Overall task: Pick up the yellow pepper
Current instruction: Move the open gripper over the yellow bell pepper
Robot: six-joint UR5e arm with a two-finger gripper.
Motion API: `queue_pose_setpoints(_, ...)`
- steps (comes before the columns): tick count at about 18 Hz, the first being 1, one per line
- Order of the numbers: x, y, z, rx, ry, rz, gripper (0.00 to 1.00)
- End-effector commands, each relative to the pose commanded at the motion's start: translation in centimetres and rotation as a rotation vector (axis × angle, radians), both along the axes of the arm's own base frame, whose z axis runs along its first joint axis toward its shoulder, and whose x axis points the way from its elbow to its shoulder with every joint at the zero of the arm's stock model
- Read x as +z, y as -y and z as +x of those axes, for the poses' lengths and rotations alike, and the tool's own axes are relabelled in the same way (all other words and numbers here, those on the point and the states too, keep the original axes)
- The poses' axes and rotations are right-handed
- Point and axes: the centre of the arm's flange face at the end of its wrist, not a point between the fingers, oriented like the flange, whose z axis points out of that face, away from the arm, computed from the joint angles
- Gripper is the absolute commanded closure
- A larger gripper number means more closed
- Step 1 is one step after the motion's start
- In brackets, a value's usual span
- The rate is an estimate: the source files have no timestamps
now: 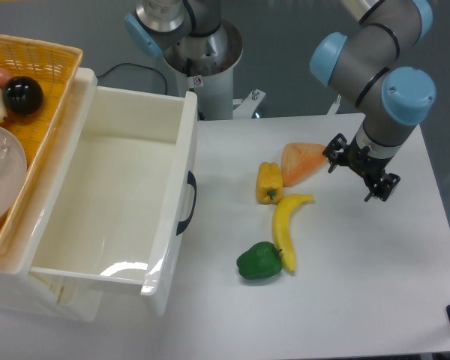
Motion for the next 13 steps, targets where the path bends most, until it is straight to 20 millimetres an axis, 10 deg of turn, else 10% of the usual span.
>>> queue_pose_setpoints(13,-4.6,3.2,4.1,0.097,0.112,-0.053,0.00)
